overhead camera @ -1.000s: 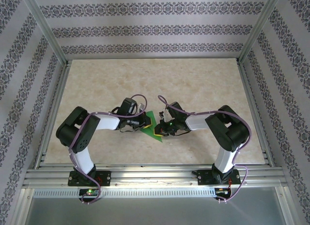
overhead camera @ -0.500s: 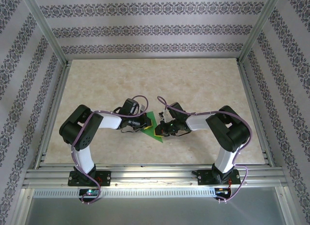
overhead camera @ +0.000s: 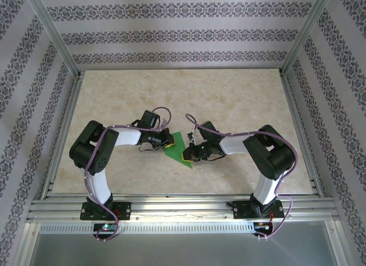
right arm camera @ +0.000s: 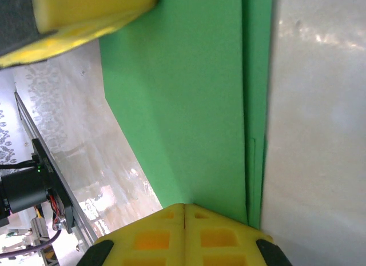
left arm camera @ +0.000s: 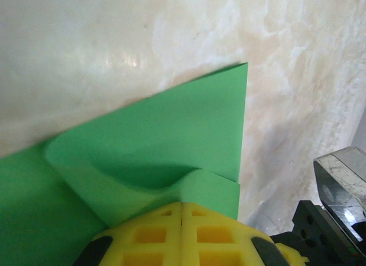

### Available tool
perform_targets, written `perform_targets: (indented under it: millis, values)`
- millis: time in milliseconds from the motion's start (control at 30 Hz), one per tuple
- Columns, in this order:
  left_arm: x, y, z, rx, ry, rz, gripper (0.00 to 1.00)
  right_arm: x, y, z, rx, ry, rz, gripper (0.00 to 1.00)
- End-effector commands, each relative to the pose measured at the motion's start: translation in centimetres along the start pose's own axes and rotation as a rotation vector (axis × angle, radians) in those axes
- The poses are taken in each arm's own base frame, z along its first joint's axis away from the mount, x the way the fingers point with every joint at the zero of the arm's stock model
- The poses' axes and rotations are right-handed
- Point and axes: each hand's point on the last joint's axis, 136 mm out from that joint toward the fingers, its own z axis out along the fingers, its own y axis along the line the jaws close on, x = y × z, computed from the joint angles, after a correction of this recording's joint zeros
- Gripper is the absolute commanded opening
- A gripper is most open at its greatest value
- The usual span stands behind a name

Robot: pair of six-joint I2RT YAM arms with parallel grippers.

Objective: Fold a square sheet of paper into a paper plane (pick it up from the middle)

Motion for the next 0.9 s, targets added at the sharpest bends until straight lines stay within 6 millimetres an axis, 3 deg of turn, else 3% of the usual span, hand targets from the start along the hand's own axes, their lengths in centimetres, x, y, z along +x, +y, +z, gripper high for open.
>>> perform_targets:
  millis: [0, 400, 633, 867]
  values:
    - [-3.6, 6.4, -1.0, -0.237, -0.082, -0.008, 0.00, 6.2, -7.9, 0.0, 0.265, 0.144, 0.216, 0.00]
    - [-6.7, 7.1, -4.3, -0.275, -0.142, 0.029, 0.00, 6.0, -7.6, 0.4, 0.261, 0.139, 0.224, 0.00]
    - [-6.7, 1.8, -7.2, -0.225, -0.262, 0.111, 0.00, 5.2, -7.0, 0.5, 0.250, 0.121, 0.231, 0.00]
    - [-4.0, -2.6, -6.2, -0.146, -0.299, 0.154, 0.03, 4.8, -6.6, 0.7, 0.249, 0.113, 0.232, 0.00]
